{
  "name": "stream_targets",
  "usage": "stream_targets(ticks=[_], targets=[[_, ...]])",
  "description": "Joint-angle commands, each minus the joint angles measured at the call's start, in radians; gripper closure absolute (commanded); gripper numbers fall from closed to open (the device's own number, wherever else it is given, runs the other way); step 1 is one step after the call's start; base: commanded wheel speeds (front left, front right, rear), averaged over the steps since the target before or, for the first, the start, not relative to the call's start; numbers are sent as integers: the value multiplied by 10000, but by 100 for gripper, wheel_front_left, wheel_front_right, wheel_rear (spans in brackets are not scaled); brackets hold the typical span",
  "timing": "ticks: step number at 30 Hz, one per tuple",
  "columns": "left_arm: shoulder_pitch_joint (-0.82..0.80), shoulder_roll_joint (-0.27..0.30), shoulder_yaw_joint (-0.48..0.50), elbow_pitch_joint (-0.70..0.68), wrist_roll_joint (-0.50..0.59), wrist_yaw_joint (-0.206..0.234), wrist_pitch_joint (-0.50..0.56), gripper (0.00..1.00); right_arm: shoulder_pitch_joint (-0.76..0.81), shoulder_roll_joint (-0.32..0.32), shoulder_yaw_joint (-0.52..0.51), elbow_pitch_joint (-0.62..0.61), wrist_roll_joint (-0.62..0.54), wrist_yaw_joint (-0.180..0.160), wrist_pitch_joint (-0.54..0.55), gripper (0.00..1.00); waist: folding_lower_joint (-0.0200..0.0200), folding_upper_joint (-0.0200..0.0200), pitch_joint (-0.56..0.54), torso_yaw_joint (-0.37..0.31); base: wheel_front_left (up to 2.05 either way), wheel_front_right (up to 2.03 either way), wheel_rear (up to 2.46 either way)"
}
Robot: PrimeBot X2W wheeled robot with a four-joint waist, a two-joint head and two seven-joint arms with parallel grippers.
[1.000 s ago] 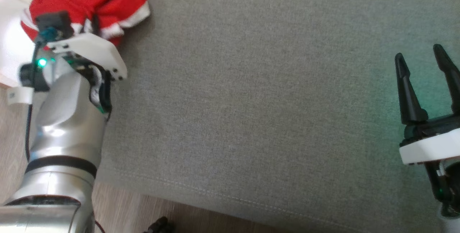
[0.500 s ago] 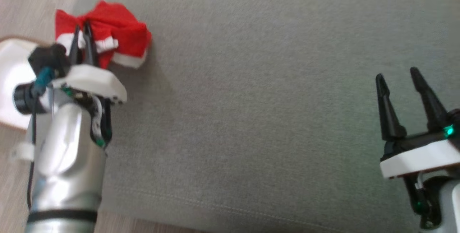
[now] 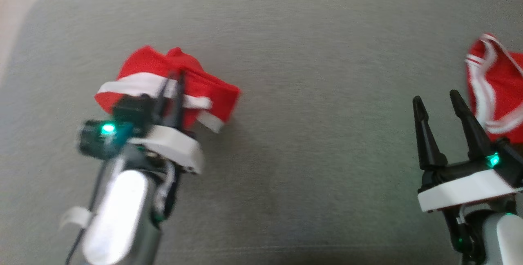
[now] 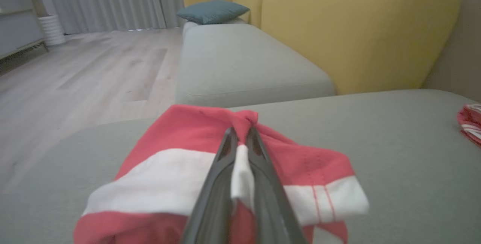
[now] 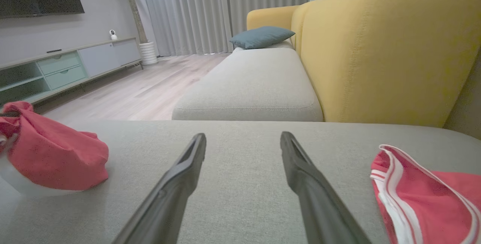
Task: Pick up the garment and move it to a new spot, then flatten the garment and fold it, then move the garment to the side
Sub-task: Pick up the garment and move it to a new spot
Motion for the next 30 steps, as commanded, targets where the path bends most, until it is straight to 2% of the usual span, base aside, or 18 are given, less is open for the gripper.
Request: stream_targets(ticks=[1, 5, 11, 15, 20, 21, 22, 23, 30], targets=[[-364, 52, 208, -406, 31, -54, 26, 100, -298, -8, 241, -312, 52, 65, -120, 0, 0, -1, 177, -720, 0, 0, 0], [-613, -294, -501, -34, -17, -301, 133, 100, -450, 72, 329, -196, 148, 65, -299, 0, 0, -1, 464, -1676, 0, 0, 0], [-1113, -640, -1394, 814, -340, -178, -152, 100, -635, 224, 428, 77, 295, 65, -624, 0, 0, -1, 857, -2856, 0, 0, 0], [-1462, -692, -1896, 1331, -808, 78, -662, 100, -712, 296, 452, 256, 383, 65, -812, 0, 0, -1, 1180, -3297, 0, 0, 0], [-1923, -699, -2845, 1769, -1588, 454, -1359, 100, -825, 352, 487, 460, 462, 65, -1039, 0, 0, -1, 1544, -3472, 0, 0, 0], [-2035, -700, -3028, 1870, -1660, 501, -1502, 60, -848, 366, 498, 505, 474, 65, -1073, 0, 0, -1, 1586, -3464, 0, 0, 0], [-2141, -700, -3190, 1963, -1712, 548, -1654, 6, -870, 378, 510, 550, 480, 65, -1108, 0, 0, -1, 1608, -3448, 0, 0, 0], [-2248, -700, -3338, 2032, -1735, 598, -1796, 0, -889, 387, 529, 591, 483, 65, -1134, 0, 0, -1, 1617, -3423, 0, 0, 0], [-2579, -692, -4053, 1905, -1306, 766, -2447, 0, -879, 316, 542, 795, 432, 65, -1173, 0, 0, -1, 1156, -2911, 0, 0, 0]])
